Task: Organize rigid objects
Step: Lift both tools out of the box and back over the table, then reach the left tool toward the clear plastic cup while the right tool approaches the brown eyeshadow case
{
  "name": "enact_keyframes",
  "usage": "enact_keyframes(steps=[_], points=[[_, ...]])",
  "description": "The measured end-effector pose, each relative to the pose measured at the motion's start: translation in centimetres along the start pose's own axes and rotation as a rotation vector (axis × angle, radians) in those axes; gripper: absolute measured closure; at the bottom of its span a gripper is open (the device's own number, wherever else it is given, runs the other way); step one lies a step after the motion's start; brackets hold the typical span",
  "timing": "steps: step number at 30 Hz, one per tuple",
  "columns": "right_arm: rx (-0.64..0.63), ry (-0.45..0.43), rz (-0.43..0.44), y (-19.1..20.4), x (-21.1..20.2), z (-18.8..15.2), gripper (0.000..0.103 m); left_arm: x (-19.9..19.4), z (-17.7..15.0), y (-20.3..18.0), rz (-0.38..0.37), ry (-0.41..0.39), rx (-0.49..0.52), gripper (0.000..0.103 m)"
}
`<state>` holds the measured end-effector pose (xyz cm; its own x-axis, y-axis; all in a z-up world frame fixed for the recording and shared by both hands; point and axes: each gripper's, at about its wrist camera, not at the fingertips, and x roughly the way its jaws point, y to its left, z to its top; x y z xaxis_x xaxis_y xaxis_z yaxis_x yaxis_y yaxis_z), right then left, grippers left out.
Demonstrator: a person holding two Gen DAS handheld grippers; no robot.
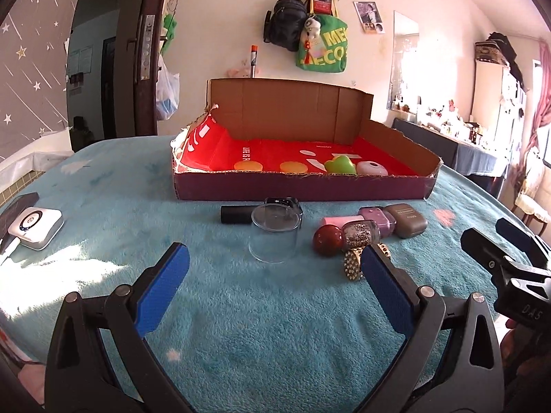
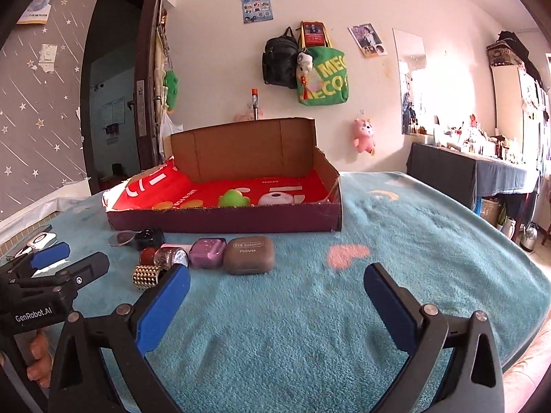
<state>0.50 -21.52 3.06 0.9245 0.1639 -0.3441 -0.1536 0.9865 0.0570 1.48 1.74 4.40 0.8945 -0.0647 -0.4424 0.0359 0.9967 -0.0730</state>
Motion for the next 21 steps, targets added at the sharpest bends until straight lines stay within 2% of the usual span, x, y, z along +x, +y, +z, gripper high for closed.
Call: enact_keyframes(steps=[13, 21], points=[[0.008, 0.08, -0.006, -0.2, 2.0, 1.1, 0.0, 2.5, 2.0, 1.7, -0.025, 0.132, -0.06, 0.002], [0.02, 0.23, 0.026, -0.6, 5.4, 2.7, 0.0, 5.4, 3.3, 2.9, -0.025, 0.264, -0.102, 0.002]])
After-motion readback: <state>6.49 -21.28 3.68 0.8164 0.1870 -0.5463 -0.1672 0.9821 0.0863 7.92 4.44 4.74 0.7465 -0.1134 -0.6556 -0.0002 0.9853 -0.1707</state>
